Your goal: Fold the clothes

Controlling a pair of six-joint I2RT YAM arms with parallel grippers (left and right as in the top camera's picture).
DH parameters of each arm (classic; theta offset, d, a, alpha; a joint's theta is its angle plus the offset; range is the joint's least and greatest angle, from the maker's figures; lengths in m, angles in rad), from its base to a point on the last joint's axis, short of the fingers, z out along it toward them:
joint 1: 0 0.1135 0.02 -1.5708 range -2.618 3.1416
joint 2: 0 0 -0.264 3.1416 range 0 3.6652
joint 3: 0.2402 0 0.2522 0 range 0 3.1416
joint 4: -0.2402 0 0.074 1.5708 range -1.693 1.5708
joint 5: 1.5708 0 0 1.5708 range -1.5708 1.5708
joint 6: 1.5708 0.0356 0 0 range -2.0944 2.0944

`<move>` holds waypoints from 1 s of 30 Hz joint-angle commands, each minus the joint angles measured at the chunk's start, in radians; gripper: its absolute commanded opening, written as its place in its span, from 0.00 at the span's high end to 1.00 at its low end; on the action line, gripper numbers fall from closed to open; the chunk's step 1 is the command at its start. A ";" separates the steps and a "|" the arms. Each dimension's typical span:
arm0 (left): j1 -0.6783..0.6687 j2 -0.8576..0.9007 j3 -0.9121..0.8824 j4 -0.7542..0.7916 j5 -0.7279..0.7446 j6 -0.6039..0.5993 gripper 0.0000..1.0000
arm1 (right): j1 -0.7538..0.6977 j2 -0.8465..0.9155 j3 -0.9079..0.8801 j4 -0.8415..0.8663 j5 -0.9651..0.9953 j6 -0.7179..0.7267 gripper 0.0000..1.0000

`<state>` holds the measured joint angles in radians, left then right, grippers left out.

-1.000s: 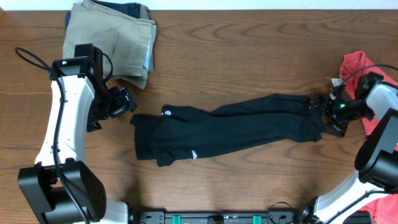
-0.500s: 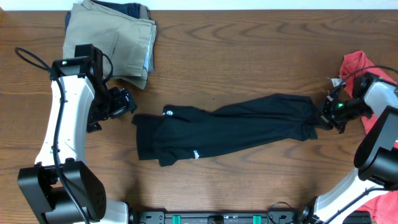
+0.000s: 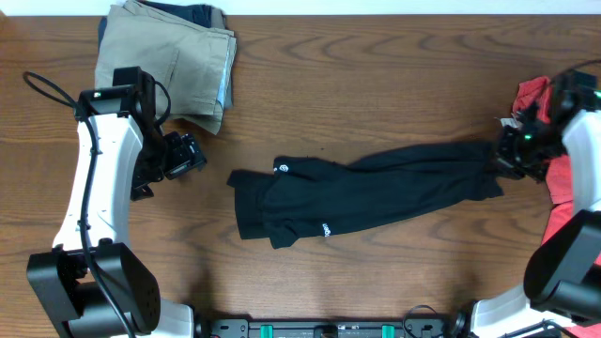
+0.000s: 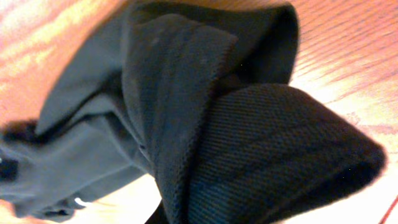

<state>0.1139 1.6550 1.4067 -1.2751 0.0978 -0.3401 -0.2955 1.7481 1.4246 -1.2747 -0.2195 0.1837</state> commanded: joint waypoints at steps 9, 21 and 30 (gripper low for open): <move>-0.002 0.005 -0.010 -0.003 -0.002 0.002 0.02 | 0.339 -0.002 -0.031 0.035 0.130 0.023 0.99; -0.002 0.005 -0.010 -0.003 -0.002 0.002 0.02 | 0.637 -0.001 -0.044 0.037 0.130 0.030 0.92; -0.002 0.005 -0.010 -0.003 -0.002 0.002 0.02 | 0.781 -0.001 -0.077 0.103 0.166 0.124 0.34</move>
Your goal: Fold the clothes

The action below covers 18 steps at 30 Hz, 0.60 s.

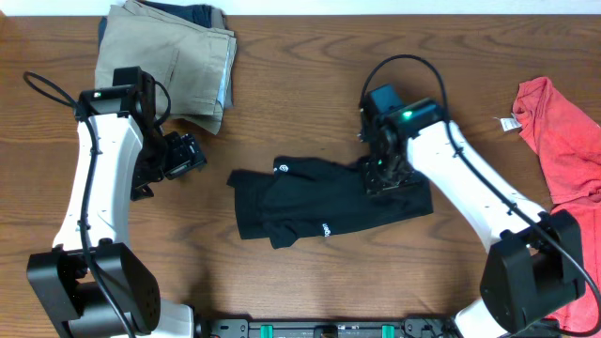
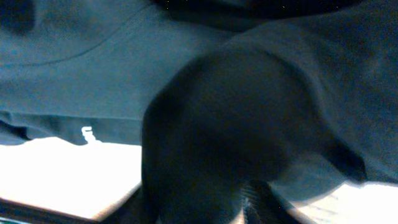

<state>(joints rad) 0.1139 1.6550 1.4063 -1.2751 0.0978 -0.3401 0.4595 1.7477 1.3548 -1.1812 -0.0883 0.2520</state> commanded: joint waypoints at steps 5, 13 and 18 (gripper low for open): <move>-0.002 0.005 -0.010 -0.003 -0.002 0.005 0.02 | 0.015 -0.001 0.020 -0.026 0.041 0.058 0.04; -0.002 0.005 -0.010 -0.003 -0.002 0.006 0.02 | -0.135 -0.001 0.151 -0.178 0.185 0.062 0.01; -0.002 0.005 -0.010 -0.003 -0.002 0.006 0.02 | -0.242 -0.001 0.112 -0.176 0.126 0.019 0.01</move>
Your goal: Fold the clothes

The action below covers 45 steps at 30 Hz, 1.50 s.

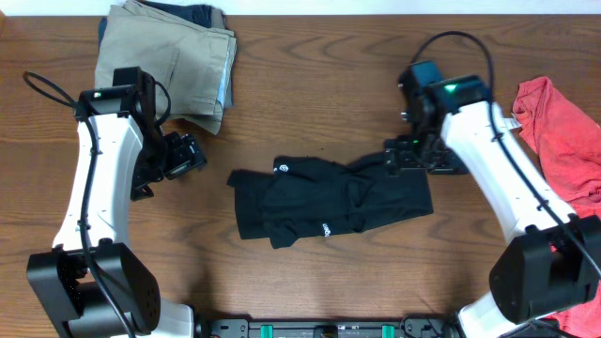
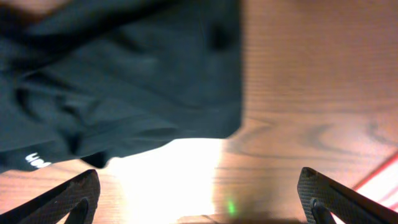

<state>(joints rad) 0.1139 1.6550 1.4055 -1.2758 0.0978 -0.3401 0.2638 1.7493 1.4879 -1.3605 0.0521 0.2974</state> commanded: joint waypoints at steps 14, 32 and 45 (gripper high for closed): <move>-0.002 0.005 -0.009 -0.002 -0.002 0.006 0.02 | -0.086 -0.002 -0.298 0.309 -0.348 -0.119 0.33; -0.002 0.005 -0.009 -0.002 -0.002 0.006 0.02 | -0.086 -0.002 -0.319 0.393 -0.348 -0.103 0.78; -0.002 0.005 -0.009 0.001 -0.002 0.006 0.02 | -0.024 -0.002 -0.319 0.663 -0.514 0.044 0.99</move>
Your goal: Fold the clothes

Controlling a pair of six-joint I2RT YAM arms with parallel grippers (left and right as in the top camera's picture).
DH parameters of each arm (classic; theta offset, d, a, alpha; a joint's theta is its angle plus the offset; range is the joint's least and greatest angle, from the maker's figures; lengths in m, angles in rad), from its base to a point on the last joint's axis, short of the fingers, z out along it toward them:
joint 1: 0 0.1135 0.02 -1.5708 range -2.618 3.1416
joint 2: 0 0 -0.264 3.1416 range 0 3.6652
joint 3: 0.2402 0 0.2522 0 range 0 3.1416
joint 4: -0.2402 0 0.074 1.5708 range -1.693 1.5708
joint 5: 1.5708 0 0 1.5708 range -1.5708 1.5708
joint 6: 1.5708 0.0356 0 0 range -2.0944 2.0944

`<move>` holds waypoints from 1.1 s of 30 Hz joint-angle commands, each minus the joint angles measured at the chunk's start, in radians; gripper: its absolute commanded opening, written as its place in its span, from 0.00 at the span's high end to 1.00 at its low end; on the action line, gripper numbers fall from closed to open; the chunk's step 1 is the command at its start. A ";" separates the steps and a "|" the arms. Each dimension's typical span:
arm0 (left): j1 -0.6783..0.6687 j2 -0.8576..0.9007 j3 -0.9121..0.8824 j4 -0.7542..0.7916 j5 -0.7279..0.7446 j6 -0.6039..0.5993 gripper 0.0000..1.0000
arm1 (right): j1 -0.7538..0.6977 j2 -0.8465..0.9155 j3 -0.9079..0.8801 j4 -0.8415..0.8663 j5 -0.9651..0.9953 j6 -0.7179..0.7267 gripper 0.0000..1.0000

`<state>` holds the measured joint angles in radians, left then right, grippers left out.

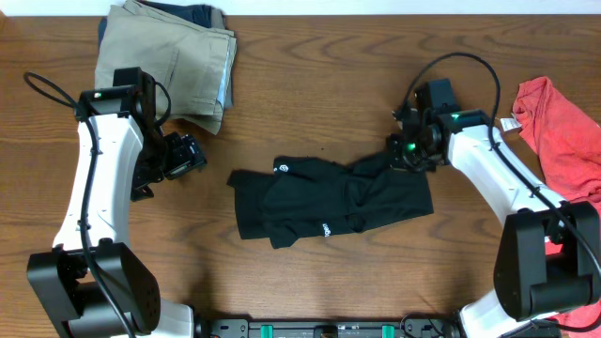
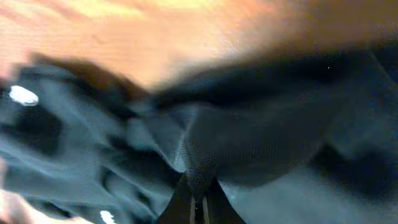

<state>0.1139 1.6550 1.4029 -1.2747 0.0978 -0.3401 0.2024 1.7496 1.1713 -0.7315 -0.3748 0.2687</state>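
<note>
A black garment (image 1: 319, 202) lies crumpled in the middle of the table, with small white logos on its left half. My right gripper (image 1: 402, 156) is at its upper right edge. In the right wrist view that gripper (image 2: 198, 190) is shut on a raised pinch of the black fabric (image 2: 280, 137). My left gripper (image 1: 185, 155) hovers left of the garment, apart from it, below the khaki pile. Its jaws are too small to read.
Folded khaki trousers (image 1: 174, 61) sit on a darker garment at the back left. A red shirt (image 1: 559, 117) lies loose at the right edge. The wooden table (image 1: 329, 75) shows bare between them.
My right gripper was open above the table just right of the black garment. Now it is lower and shut on a fold at the garment's upper right edge. The left arm is unchanged.
At first my right gripper held the black garment's end stretched far right, near the red shirt. Then it was over the garment's middle with that end folded leftward. It then stood open off the right edge, and now pinches the fabric again.
</note>
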 commanded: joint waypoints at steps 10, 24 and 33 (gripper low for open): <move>-0.002 0.005 -0.006 -0.001 -0.002 0.006 0.02 | 0.132 -0.003 0.002 0.177 -0.048 0.163 0.38; -0.002 0.005 -0.006 0.000 -0.002 0.006 0.02 | 0.065 -0.011 0.213 -0.330 -0.016 -0.080 0.33; -0.002 0.005 -0.006 0.000 -0.002 0.006 0.02 | 0.238 -0.008 0.047 -0.275 0.151 -0.090 0.37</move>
<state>0.1139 1.6550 1.4021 -1.2743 0.0978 -0.3401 0.3820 1.7451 1.2625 -1.0256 -0.2924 0.2028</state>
